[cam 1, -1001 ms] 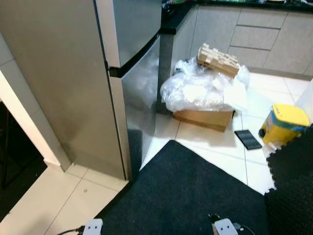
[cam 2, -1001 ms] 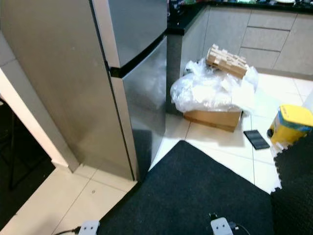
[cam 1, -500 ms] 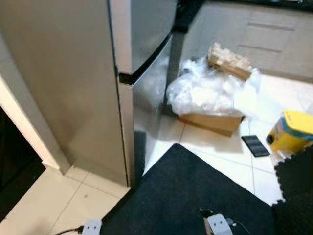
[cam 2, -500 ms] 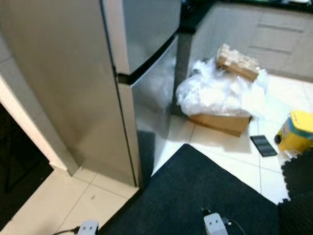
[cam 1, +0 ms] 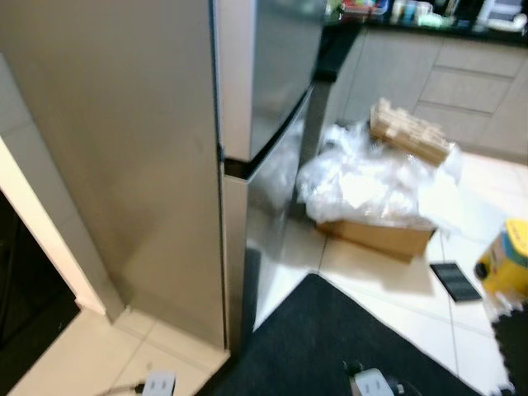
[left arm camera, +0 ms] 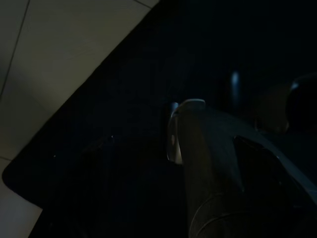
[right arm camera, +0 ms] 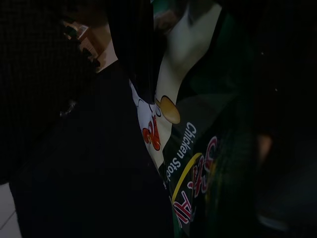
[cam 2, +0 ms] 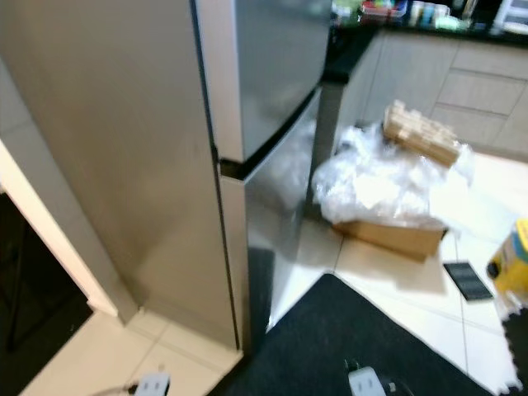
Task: Restocking fridge
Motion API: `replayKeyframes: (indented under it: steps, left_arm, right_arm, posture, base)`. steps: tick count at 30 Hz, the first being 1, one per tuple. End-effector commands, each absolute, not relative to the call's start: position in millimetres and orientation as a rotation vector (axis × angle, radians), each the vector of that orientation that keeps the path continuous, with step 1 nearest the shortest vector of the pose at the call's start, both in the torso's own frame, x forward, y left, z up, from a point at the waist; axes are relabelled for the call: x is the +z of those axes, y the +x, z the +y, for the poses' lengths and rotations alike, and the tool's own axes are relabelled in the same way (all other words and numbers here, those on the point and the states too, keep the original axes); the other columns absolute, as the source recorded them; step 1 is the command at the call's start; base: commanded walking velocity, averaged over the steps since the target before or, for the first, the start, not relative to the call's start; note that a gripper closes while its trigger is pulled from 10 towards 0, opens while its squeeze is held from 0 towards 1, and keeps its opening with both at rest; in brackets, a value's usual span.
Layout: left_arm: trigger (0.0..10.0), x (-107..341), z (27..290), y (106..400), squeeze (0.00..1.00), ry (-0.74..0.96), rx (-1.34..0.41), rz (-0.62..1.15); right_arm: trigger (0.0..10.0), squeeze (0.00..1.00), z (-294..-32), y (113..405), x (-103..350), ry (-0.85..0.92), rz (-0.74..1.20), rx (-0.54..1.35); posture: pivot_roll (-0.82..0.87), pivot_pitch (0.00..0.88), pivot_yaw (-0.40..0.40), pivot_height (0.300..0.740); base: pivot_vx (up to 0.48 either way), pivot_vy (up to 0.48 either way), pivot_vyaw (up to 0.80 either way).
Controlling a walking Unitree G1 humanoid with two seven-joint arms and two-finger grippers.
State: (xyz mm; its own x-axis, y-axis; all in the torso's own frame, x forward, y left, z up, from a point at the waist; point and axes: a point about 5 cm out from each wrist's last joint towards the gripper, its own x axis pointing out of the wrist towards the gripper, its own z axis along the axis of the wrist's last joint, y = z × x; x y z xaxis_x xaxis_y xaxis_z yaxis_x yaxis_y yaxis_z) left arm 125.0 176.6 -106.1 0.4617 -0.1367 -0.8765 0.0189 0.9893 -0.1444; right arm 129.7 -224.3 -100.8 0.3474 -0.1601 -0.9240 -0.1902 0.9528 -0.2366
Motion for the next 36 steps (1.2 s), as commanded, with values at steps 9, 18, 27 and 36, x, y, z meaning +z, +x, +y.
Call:
replayKeyframes:
  steps: [9, 18, 27, 36]
  left_arm:
    - [10.0, -107.8, 172.7, 120.6, 0.0, -0.122, -0.121, 1.106]
    - [10.0, -108.1, 172.4, 119.5, 0.0, -0.129, -0.122, 1.11]
    - [10.0, -108.2, 174.7, 118.8, 0.0, -0.124, -0.115, 1.112]
    - [10.0, -107.3, 176.3, 121.3, 0.0, -0.12, -0.102, 1.101]
  right_arm:
    - [10.0, 0.0, -226.8, 136.9, -97.7, -0.322, 1.197, 0.003]
    - [10.0, 0.0, -226.3, 137.6, -97.6, -0.323, 1.196, 0.007]
    - [10.0, 0.0, -226.2, 137.3, -97.7, -0.325, 1.197, 0.01]
    - [10.0, 0.0, -227.2, 138.6, -97.0, -0.328, 1.192, 0.013]
  posture:
    - [0.05, 0.0, 0.009, 0.74]
    - [0.04, 0.0, 0.008, 0.74]
    - [0.05, 0.0, 0.008, 0.74]
    - [0.04, 0.0, 0.007, 0.74]
  base:
    - [0.0, -0.143, 0.0]
    - [0.0, -0.461, 0.0]
    - [0.0, -0.445, 0.0]
    - [0.0, -0.072, 0.0]
